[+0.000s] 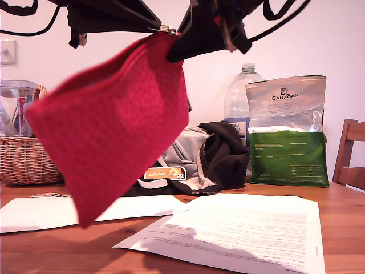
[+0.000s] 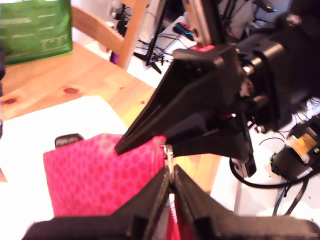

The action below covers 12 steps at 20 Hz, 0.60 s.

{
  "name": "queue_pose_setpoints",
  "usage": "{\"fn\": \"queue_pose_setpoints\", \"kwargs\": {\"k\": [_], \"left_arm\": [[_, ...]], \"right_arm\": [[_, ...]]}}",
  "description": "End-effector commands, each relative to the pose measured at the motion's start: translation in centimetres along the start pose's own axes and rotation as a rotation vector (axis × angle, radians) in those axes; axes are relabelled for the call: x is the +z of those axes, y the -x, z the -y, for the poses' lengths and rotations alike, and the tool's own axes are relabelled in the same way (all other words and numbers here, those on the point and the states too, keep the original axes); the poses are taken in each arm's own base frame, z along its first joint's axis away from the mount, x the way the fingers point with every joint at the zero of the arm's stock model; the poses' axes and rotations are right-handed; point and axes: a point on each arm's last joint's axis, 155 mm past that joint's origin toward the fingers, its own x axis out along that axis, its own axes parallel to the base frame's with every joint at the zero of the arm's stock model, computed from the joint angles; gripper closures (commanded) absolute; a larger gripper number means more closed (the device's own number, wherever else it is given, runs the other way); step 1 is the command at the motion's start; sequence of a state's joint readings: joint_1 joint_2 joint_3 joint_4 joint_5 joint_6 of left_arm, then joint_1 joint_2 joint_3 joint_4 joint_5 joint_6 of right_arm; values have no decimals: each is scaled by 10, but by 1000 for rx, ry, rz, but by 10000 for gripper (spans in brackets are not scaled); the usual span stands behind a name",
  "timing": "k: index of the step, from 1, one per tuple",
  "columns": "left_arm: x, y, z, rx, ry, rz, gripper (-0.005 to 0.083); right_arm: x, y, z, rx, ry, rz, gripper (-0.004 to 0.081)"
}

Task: Close the zipper in the zip bag in front of you

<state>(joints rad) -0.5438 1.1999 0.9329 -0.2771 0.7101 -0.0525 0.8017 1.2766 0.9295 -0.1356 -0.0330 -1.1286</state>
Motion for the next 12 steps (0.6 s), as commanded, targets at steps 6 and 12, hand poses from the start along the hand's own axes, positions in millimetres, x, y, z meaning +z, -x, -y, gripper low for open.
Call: {"fn": "queue_pose_setpoints", "kwargs": {"k": [6,12], "left_arm": [[12,2,-5,53,52,25,795],[-2,0,-20,117,97,-21,795]], "right_arm": [[-29,2,0,-10,-49,-157,780],[-38,4,5,-46,-122,-207,780]]}}
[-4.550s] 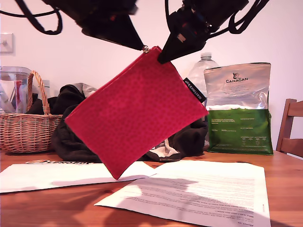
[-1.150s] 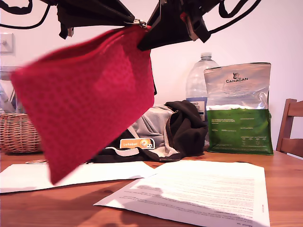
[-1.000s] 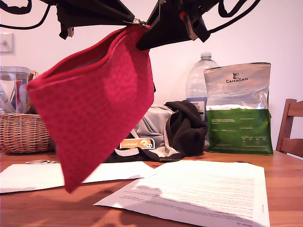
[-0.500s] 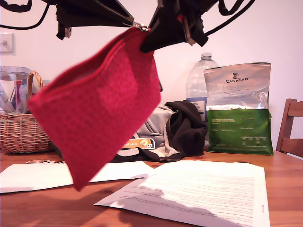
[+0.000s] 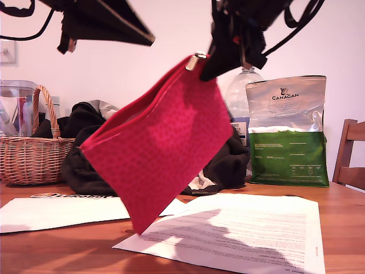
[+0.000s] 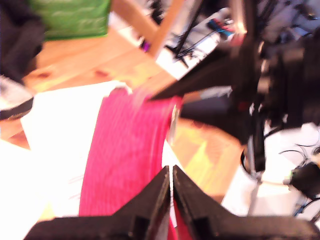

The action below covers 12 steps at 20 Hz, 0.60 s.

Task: Close the zipper in the zip bag in front of you

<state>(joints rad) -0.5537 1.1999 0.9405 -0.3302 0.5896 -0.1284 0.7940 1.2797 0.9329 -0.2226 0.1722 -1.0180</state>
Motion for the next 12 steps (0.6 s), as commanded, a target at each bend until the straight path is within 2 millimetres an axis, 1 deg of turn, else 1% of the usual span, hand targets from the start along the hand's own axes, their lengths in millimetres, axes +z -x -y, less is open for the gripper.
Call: {"fn": "queue_pose_setpoints", "kwargs": {"k": [1,3,5,6,7,8,10,12], "left_arm": [[6,-2,-1,1,2,8,795],[9,-4,4,-16,-8,17,794],[14,-8,14,-25,-60,39,751],[15,-12,17,-4,-116,43,740],[13,-16,16,37,-141,38,739],[11,-20,16,89,-217,30,740],[9,-25,15,189,-339,24,742],[7,-26,14,246,-384,12,750]], "right_arm": [[9,1,6,-17,-39,24,780],[9,1,4,-10,-89,24,780],[10,1,4,-7,-137,28,780],[11,2,3,5,-160,30,780],[13,4,2,27,-180,33,780],[16,7,0,57,-248,35,780],[24,16,6,94,-332,44,780],[33,26,13,127,-385,58,780]]}}
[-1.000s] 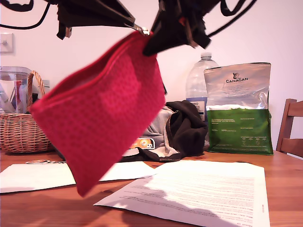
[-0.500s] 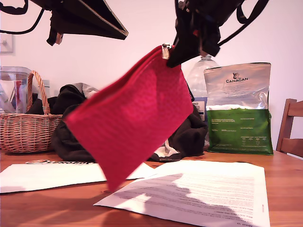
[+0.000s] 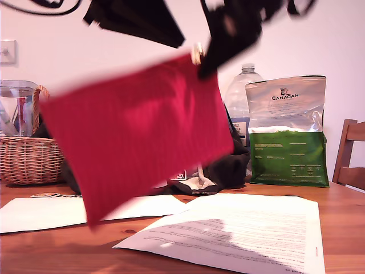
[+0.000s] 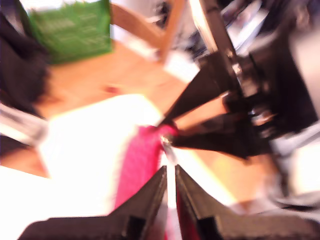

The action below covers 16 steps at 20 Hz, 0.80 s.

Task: Close the zipper in the zip bag in front of you

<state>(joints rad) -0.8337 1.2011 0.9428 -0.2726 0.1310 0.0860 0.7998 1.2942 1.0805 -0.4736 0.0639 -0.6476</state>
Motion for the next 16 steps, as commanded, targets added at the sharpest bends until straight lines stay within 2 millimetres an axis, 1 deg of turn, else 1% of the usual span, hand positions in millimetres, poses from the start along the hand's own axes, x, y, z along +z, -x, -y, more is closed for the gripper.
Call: {"fn": "queue_pose_setpoints", "kwargs": {"k": [1,3,5,7,9,11,13,16], "left_arm": [[4,-3,-7,41,-31,0,750],[8,-1,-9,83,-66,9,750],[13,5,-12,135,-111,23,756],[22,14,-9,149,-148,53,790],[25,19,-5,146,-174,77,793],[24,22,-5,160,-187,84,793],[28,28,-3,177,-226,119,793],[30,40,-1,207,-279,160,793]], "right_arm": [[25,17,13,-7,-44,62,780],[23,22,10,23,-85,44,780],[19,23,3,57,-121,23,780],[13,23,-1,83,-162,5,780],[12,24,-5,113,-197,7,780],[12,25,-7,138,-237,12,780],[12,26,-8,169,-293,20,780],[17,30,-3,188,-363,43,780]]}}
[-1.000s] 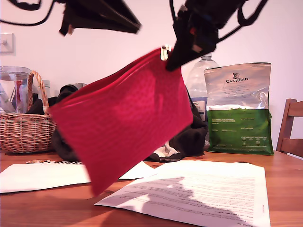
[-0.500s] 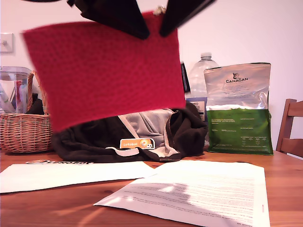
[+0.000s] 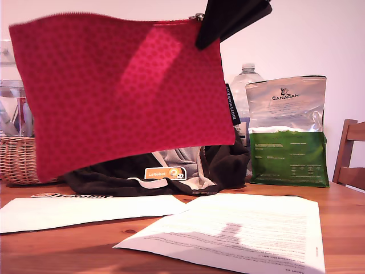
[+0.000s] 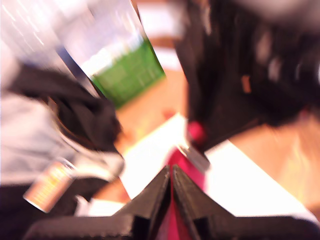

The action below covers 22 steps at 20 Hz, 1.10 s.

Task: Close the zipper in the zip bag in front of you

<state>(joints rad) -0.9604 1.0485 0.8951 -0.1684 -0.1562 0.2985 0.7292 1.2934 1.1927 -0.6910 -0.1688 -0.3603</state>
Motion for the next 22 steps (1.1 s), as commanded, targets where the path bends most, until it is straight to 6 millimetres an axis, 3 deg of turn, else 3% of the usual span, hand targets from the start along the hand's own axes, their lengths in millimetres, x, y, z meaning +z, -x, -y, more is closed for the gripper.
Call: {"fn": "queue_pose_setpoints", "kwargs": {"k": [1,7,15,18,22], "left_arm": [[-10,3,4,-1,-33,1,793],[6,15,16,-33,-113,111,793],[-7,8,34,-107,-337,82,792],[-16,9,45,-168,-343,57,731],[-13,10,50,-194,-343,77,622]], "right_arm": [[16,11,7,0,-50,57,780],[21,13,5,84,-220,73,780],[21,17,-21,278,-313,65,780],[23,25,-25,357,-368,81,780],[19,32,-27,414,-413,78,780]]}}
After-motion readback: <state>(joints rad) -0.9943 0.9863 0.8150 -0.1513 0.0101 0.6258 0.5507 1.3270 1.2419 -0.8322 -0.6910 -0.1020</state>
